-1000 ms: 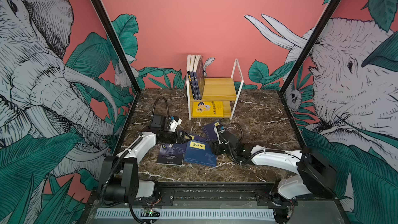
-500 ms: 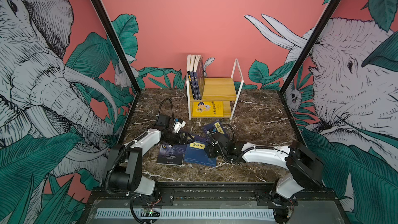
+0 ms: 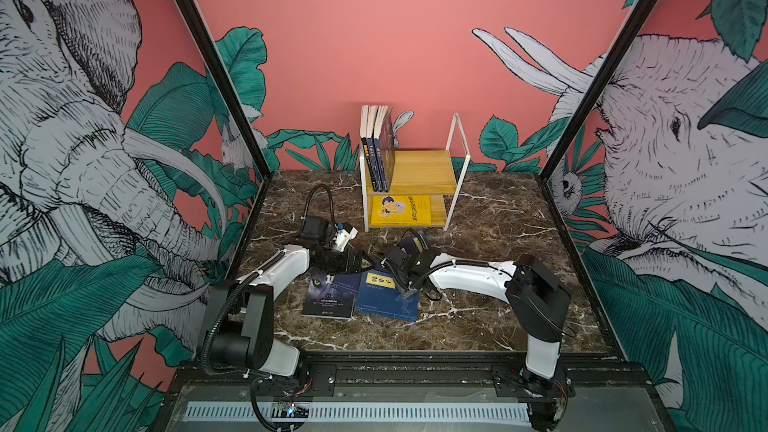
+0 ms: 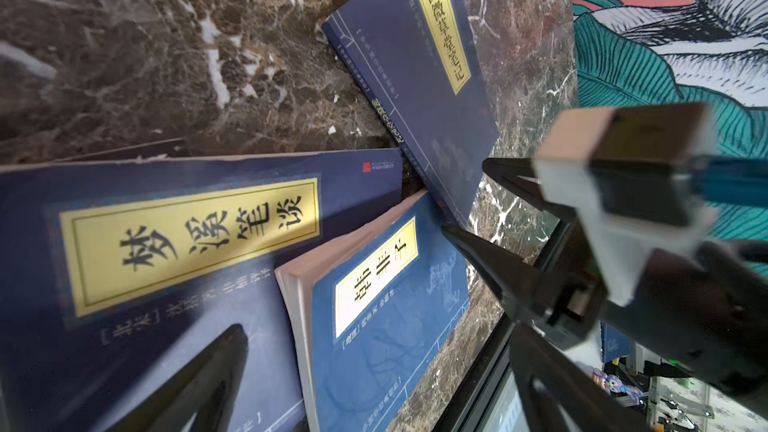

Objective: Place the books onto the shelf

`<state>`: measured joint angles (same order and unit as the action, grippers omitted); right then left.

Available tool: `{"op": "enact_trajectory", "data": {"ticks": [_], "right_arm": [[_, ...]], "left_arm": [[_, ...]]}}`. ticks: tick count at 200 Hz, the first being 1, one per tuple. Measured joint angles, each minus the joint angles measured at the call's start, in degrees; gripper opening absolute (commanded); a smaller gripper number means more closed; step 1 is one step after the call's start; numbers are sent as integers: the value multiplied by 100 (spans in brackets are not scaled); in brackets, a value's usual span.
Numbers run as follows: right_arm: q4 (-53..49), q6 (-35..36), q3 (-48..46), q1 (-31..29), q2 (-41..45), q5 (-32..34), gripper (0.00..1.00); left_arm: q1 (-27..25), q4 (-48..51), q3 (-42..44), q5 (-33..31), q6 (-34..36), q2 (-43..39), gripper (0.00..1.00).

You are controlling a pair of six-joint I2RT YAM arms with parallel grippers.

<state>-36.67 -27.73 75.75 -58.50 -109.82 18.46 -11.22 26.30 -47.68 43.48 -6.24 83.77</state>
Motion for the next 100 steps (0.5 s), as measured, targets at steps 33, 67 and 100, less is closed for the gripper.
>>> {"op": "enact_trajectory", "data": {"ticks": [33, 67, 100], "right_arm": [[-317, 125, 470, 0, -341, -28, 65], [-614, 223, 793, 15, -584, -136, 62], [-754, 256, 911, 116, -686, -319, 53]], "left_arm": [[0, 37, 0, -66, 0, -17, 100], [0, 44, 0, -94, 2, -66, 100], [0, 37, 0, -98, 4, -153, 99]]}}
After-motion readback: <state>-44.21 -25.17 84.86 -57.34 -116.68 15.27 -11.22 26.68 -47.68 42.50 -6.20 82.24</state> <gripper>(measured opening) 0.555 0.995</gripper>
